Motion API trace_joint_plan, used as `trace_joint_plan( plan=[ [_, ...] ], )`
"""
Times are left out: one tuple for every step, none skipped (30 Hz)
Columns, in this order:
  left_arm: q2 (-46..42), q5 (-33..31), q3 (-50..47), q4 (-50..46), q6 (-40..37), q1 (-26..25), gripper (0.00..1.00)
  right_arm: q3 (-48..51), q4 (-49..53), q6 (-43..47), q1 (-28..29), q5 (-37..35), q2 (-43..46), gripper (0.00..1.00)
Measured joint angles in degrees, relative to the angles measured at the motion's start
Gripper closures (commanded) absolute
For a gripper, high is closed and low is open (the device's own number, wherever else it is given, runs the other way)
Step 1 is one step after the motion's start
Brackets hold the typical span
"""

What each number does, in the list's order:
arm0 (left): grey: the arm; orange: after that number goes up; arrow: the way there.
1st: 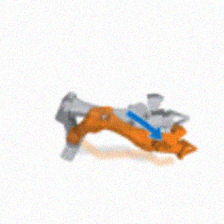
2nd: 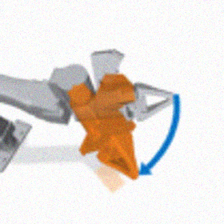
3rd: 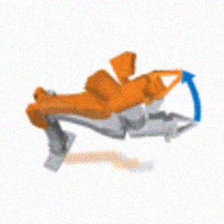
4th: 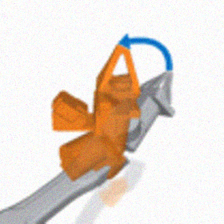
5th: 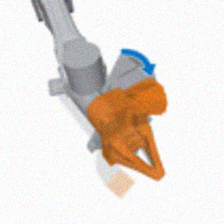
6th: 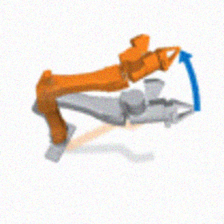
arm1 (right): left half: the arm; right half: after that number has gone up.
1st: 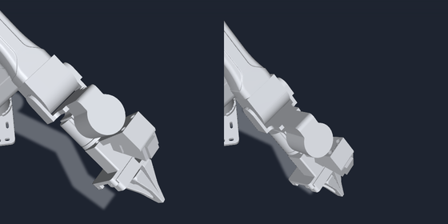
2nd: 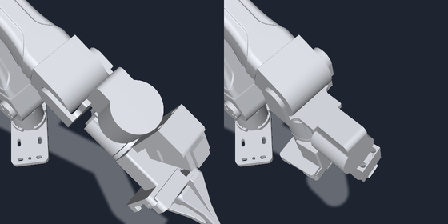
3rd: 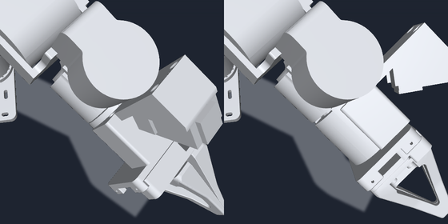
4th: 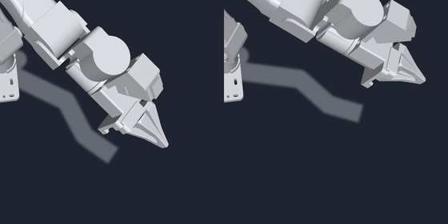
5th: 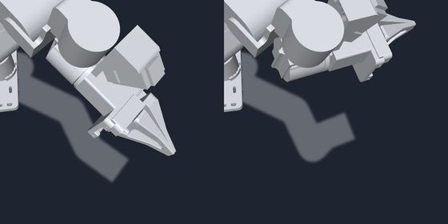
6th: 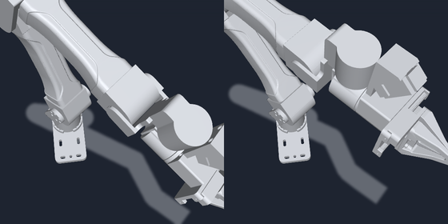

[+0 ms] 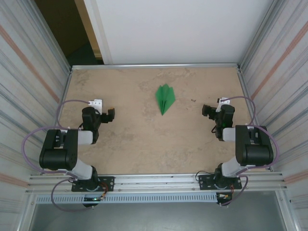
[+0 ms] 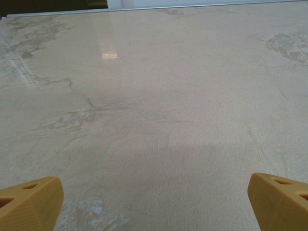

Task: Fold a paper plane with a square sheet of paper (pick it up from the middle)
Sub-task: Reset both arms

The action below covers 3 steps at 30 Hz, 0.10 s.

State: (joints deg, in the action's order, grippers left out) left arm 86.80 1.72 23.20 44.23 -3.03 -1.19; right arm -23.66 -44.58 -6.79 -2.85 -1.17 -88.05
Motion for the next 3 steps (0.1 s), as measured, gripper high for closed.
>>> trace_joint_plan(
  plan=[
    [0.00, 0.04, 0.07, -0.09, -0.02, 0.00, 0.01, 0.00, 0.00, 0.00, 0.00, 0.00, 0.00, 0.01],
    [0.00, 0.17, 0.07, -0.09, -0.04, 0.00, 0.01, 0.00, 0.00, 0.00, 0.00, 0.00, 0.00, 0.01],
    [0.00, 0.20, 0.07, -0.13, -0.04, 0.00, 0.01, 0.00, 0.00, 0.00, 0.00, 0.00, 0.00, 0.01]
  ],
)
